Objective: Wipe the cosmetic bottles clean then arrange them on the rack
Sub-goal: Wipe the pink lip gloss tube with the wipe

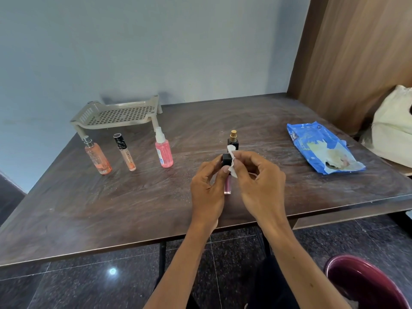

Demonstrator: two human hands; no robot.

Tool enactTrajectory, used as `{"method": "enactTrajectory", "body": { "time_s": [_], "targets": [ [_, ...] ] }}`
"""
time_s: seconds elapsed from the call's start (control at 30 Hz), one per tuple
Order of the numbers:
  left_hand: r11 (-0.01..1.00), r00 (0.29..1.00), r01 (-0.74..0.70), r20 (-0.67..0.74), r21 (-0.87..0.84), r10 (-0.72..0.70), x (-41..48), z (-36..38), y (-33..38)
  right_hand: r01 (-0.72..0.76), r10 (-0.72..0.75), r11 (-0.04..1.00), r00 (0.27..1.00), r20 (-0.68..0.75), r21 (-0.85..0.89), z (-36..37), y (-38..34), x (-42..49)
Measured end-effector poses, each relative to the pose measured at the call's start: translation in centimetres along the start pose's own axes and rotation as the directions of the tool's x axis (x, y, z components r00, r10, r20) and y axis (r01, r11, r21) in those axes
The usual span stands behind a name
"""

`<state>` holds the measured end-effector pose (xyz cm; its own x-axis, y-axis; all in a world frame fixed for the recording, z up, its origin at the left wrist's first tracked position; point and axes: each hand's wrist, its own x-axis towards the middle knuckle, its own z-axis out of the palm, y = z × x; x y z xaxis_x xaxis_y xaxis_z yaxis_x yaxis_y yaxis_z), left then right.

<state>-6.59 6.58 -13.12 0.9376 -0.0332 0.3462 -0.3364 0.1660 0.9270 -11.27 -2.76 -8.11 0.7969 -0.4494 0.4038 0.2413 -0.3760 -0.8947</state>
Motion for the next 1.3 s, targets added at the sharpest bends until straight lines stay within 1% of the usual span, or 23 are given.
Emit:
{"method": "enactTrajectory", "body": {
  "time_s": [0.13,0.23,0.3,0.5,0.57,0.63,0.7,0.77,0.83,0.9,0.97,1.03,1.07,1.1,1.2,1.23,1.3],
  "targets": [
    [1.0,1.0,0.011,0.005,-0.013,-0.011,0.0,-0.1,0.2,-0.013,0.015,0.998,0.999,0.033,-0.063,0.3,1.2,-1.0],
    [1.0,1.0,0.023,0.021,-0.006,-0.023,0.0,-0.1,0.2,-0.07,0.085,0.989,0.99,0.112,-0.131,-0.3,2.4,-1.8],
    [1.0,0.999,0.025,0.031,-0.01,-0.025,0.0,0.0,0.3,-0.101,0.121,0.985,0.982,0.143,-0.137,-0.6,2.5,-1.6],
    [0.999,1.0,0.024,0.018,-0.036,-0.023,0.1,-0.1,0.1,-0.092,0.094,0.995,0.994,0.064,-0.033,-0.7,0.6,0.3],
    [0.999,1.0,0.023,0.018,-0.035,-0.022,0.2,-0.1,0.1,-0.076,0.078,0.997,0.996,0.05,-0.031,-0.6,0.4,0.3],
    [1.0,1.0,0.015,0.025,-0.008,-0.015,0.2,-0.1,0.0,-0.066,0.069,0.996,0.996,0.052,-0.055,-0.4,0.7,-0.2],
    [1.0,0.999,0.012,0.029,0.021,-0.013,0.1,-0.1,0.0,-0.074,0.081,0.993,0.993,0.084,-0.091,-0.3,1.4,-0.8],
    [0.999,1.0,0.026,0.014,0.022,-0.026,0.0,0.0,0.0,-0.087,0.112,0.982,0.983,0.145,-0.165,-0.4,2.3,-1.2],
    [0.999,0.999,0.034,0.001,-0.005,-0.034,-0.1,0.0,0.1,-0.118,0.157,0.97,0.972,0.177,-0.212,-0.7,2.8,-1.2],
    [0.995,0.998,0.038,-0.044,-0.092,-0.042,-0.3,0.0,0.5,-0.158,0.187,0.97,0.971,0.153,-0.182,-0.9,3.0,-1.2],
    [0.978,0.99,0.026,-0.133,-0.209,-0.054,-0.3,0.0,1.0,-0.199,0.209,0.972,0.975,0.072,-0.124,-1.2,3.2,-1.3],
    [0.957,0.974,0.003,-0.215,-0.29,-0.068,-0.4,0.0,1.2,-0.265,0.265,0.964,0.964,0.002,-0.024,-1.4,3.5,-1.4],
    [0.949,0.97,-0.007,-0.234,-0.315,-0.07,-0.4,0.0,1.3,-0.304,0.304,0.952,0.953,-0.002,0.039,-1.5,3.6,-1.4],
    [0.945,0.968,-0.015,-0.242,-0.327,-0.069,-0.4,0.0,1.3,-0.342,0.341,0.935,0.94,0.021,0.092,-1.6,3.6,-1.4],
    [0.945,0.967,-0.033,-0.25,-0.326,-0.053,-0.4,0.1,1.5,-0.451,0.427,0.867,0.892,0.15,0.211,-1.3,3.2,-1.3],
    [0.946,0.965,-0.037,-0.258,-0.321,-0.05,-0.4,0.1,1.6,-0.477,0.446,0.843,0.878,0.175,0.247,-1.1,3.0,-1.3],
    [0.949,0.96,-0.044,-0.277,-0.312,-0.047,-0.3,0.1,1.5,-0.493,0.46,0.823,0.87,0.178,0.282,-0.8,3.0,-1.4]
  ]
}}
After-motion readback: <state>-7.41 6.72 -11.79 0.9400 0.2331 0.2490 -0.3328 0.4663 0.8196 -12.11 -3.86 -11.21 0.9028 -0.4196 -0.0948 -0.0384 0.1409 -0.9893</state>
